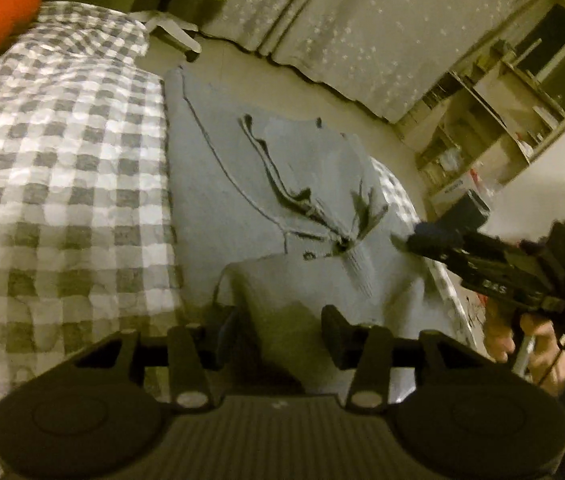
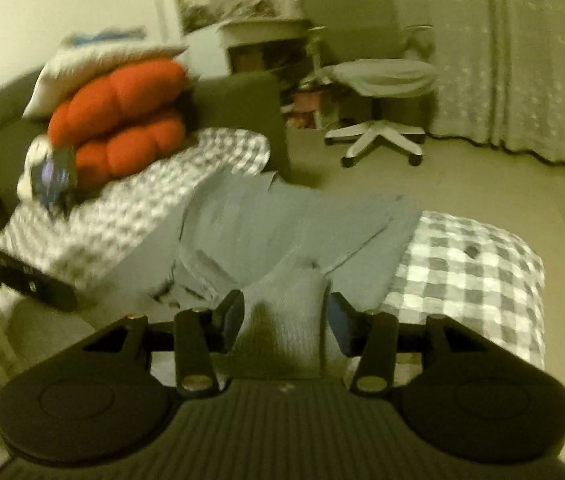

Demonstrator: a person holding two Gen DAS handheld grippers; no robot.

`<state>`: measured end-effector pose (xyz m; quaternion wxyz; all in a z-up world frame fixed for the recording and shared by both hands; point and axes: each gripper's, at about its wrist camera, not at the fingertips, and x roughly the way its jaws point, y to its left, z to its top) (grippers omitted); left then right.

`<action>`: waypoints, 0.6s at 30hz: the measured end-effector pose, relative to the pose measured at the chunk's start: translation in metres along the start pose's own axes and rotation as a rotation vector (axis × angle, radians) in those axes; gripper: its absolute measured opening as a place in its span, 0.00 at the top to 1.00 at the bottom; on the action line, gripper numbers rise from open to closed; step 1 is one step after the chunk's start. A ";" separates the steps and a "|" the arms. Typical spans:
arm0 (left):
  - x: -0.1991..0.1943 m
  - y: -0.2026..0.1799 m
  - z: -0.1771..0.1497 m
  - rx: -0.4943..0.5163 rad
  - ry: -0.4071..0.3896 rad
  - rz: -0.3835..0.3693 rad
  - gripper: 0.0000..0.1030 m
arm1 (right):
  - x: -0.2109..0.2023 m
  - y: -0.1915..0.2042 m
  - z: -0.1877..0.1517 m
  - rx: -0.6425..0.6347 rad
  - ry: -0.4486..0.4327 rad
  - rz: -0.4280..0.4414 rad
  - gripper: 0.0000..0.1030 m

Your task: Fold clothes

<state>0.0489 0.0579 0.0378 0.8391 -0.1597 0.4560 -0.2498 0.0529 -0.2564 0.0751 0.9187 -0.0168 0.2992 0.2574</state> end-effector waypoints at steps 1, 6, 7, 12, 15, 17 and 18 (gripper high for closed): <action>0.003 0.000 -0.001 0.007 0.004 0.001 0.55 | 0.004 0.000 0.000 -0.021 0.010 0.008 0.51; 0.008 -0.007 -0.005 0.066 -0.018 0.056 0.86 | 0.016 -0.002 0.000 -0.040 0.048 0.043 0.86; 0.005 -0.009 -0.007 0.080 -0.035 0.051 0.90 | 0.015 0.000 0.001 -0.047 0.047 0.045 0.89; -0.040 -0.027 -0.027 0.195 -0.168 -0.018 0.93 | -0.032 0.023 0.005 -0.089 -0.076 0.077 0.90; -0.088 -0.049 -0.068 0.433 -0.256 -0.072 0.93 | -0.092 0.051 -0.007 -0.142 -0.179 0.138 0.90; -0.109 -0.059 -0.099 0.595 -0.266 -0.099 0.93 | -0.135 0.073 -0.025 -0.189 -0.223 0.204 0.91; -0.115 -0.063 -0.115 0.669 -0.248 -0.106 0.93 | -0.151 0.083 -0.037 -0.214 -0.214 0.231 0.91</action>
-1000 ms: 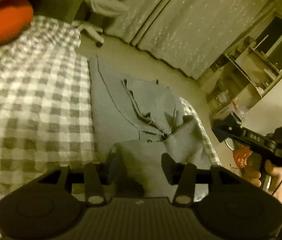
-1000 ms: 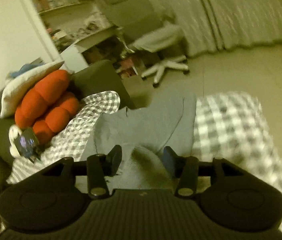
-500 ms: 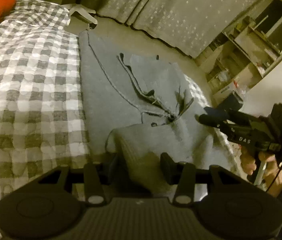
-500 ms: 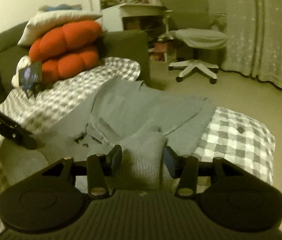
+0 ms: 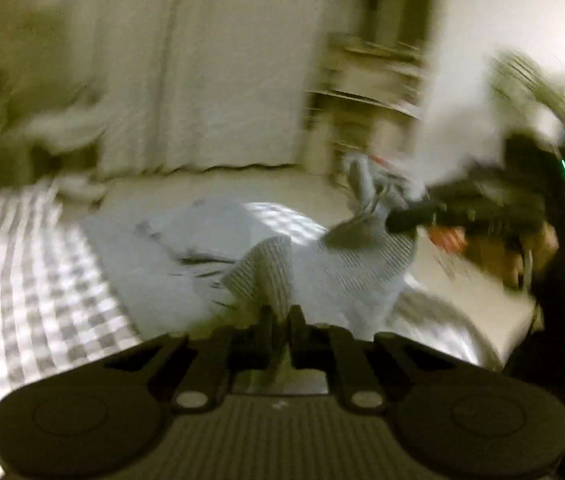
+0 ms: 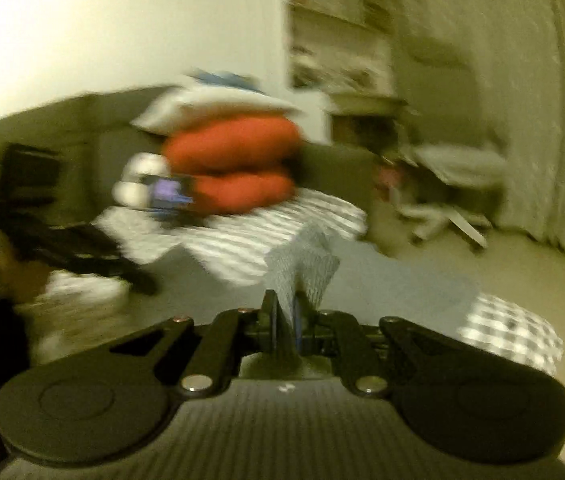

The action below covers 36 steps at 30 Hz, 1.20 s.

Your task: Fold clothes

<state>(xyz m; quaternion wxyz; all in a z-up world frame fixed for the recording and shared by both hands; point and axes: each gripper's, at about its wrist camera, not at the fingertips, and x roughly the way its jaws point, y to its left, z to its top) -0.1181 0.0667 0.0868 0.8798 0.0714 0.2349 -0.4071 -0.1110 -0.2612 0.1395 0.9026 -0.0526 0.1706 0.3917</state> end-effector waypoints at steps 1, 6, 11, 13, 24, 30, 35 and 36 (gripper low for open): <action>-0.007 -0.011 -0.008 0.062 0.025 -0.018 0.93 | -0.014 0.016 -0.006 -0.020 0.014 0.029 0.91; -0.037 -0.050 -0.033 0.208 0.117 -0.144 0.93 | -0.054 0.082 -0.037 -0.137 0.196 0.148 0.90; -0.085 -0.075 -0.039 0.260 0.062 -0.207 0.92 | -0.075 0.112 -0.050 -0.140 0.269 0.170 0.90; -0.093 -0.074 -0.036 0.232 0.042 -0.181 0.92 | -0.083 0.117 -0.051 -0.135 0.260 0.158 0.88; -0.032 -0.036 -0.042 -0.338 0.268 0.078 0.80 | -0.015 0.059 -0.076 0.471 0.305 -0.227 0.72; -0.023 -0.026 -0.070 -0.540 0.281 0.116 0.69 | -0.030 0.062 -0.115 0.778 0.202 -0.221 0.50; 0.006 -0.028 -0.082 -0.617 0.291 0.126 0.71 | -0.020 0.058 -0.116 0.835 0.164 -0.230 0.56; 0.006 -0.029 -0.081 -0.619 0.283 0.129 0.77 | -0.018 0.058 -0.115 0.820 0.175 -0.253 0.70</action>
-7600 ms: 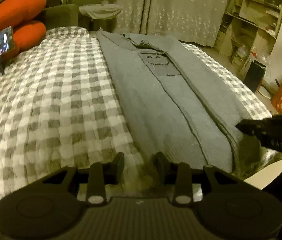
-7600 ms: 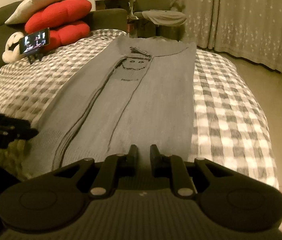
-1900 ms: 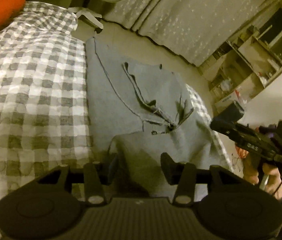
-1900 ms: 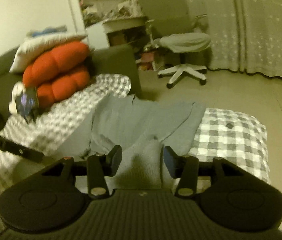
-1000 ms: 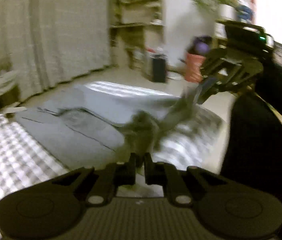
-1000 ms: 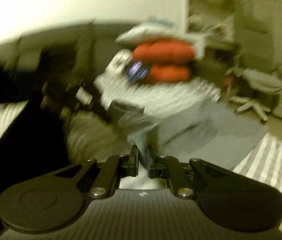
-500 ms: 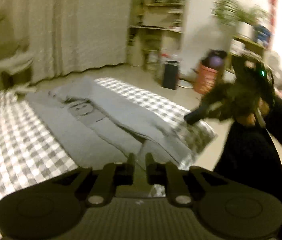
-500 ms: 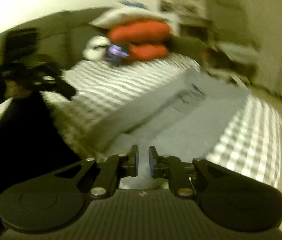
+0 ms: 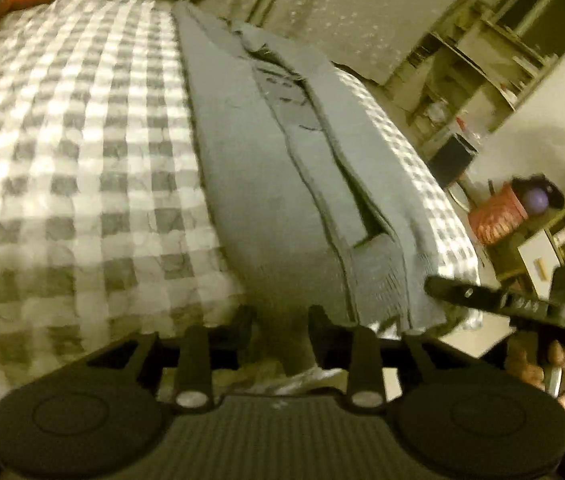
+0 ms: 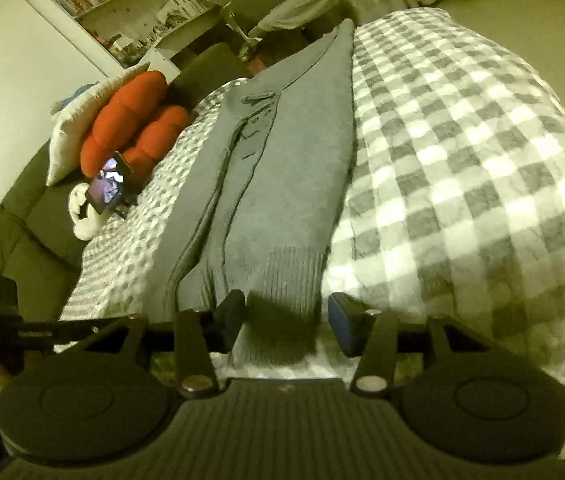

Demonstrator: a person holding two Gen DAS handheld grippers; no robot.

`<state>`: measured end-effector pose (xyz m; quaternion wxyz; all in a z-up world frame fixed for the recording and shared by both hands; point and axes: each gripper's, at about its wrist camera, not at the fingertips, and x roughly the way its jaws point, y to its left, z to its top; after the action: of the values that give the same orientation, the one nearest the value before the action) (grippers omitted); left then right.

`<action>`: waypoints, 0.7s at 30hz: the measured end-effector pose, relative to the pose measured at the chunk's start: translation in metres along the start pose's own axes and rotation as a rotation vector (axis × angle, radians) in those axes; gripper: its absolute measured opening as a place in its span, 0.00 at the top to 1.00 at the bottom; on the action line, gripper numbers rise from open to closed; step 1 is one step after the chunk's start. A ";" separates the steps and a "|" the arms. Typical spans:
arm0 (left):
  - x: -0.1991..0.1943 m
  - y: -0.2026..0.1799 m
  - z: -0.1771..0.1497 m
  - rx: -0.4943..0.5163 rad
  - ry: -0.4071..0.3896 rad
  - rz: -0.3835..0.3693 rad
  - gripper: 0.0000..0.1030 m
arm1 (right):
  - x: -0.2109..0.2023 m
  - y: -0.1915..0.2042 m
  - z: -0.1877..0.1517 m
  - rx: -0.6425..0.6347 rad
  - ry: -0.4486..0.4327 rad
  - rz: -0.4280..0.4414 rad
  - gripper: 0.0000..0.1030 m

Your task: Fold clothes

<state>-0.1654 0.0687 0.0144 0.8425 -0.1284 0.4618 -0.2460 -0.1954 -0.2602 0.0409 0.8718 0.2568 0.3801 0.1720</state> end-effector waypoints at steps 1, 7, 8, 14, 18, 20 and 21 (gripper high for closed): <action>-0.001 -0.002 0.001 0.002 -0.008 0.002 0.89 | 0.001 0.002 0.001 -0.014 -0.001 -0.029 0.78; -0.043 -0.014 0.006 0.019 -0.040 0.004 0.95 | -0.038 0.018 0.010 -0.061 -0.068 -0.049 0.93; -0.049 -0.017 0.008 0.031 -0.046 0.011 0.95 | -0.046 0.022 0.012 -0.081 -0.073 -0.052 0.93; -0.038 -0.016 0.012 0.071 0.010 0.067 0.97 | -0.038 0.026 0.017 -0.153 -0.010 -0.125 0.89; -0.023 -0.004 0.003 0.046 0.067 0.079 0.96 | -0.020 0.020 0.000 -0.147 0.085 -0.156 0.85; -0.025 0.000 0.003 0.042 0.061 0.090 0.96 | -0.019 0.017 -0.001 -0.158 0.079 -0.207 0.85; -0.026 0.003 0.003 0.038 0.057 0.093 0.96 | -0.020 0.017 0.001 -0.160 0.069 -0.233 0.85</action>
<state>-0.1736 0.0847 0.0337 0.8416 -0.0838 0.4865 -0.2190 -0.2095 -0.2565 0.0622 0.8899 0.1345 0.4221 0.1083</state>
